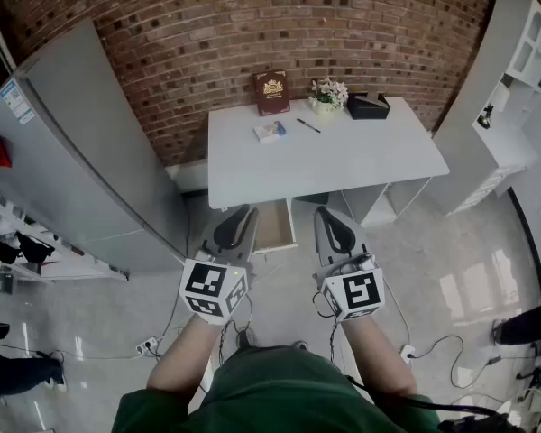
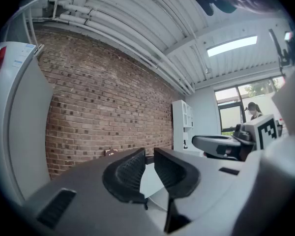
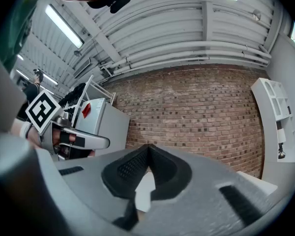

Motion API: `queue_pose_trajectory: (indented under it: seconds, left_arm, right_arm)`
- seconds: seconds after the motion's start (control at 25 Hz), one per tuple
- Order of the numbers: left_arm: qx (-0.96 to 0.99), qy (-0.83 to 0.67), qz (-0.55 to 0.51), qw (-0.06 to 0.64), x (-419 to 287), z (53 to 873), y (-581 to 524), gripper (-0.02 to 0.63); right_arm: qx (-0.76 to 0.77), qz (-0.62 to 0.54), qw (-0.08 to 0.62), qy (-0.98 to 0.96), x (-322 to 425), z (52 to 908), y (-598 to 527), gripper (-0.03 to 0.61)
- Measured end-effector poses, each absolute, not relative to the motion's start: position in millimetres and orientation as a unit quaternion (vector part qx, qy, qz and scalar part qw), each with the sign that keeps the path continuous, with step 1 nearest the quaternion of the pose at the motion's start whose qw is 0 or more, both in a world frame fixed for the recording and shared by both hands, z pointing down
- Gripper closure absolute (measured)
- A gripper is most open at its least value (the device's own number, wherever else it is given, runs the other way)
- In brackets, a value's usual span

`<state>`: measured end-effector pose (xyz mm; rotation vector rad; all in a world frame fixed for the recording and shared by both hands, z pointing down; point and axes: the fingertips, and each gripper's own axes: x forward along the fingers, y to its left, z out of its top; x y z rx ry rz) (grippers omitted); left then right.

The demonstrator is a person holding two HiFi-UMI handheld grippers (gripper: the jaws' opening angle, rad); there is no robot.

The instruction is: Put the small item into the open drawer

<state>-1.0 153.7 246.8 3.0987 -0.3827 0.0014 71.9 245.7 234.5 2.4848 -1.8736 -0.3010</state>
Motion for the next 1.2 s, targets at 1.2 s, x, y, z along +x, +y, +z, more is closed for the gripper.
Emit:
queue_pose_trajectory:
  seconds: [1.2]
  left_arm:
    - [0.987, -0.149, -0.01, -0.054, 73, 270, 134, 0.6]
  right_arm:
    - [0.795, -0.049, 0.014, -0.604, 152, 270, 228, 0.575]
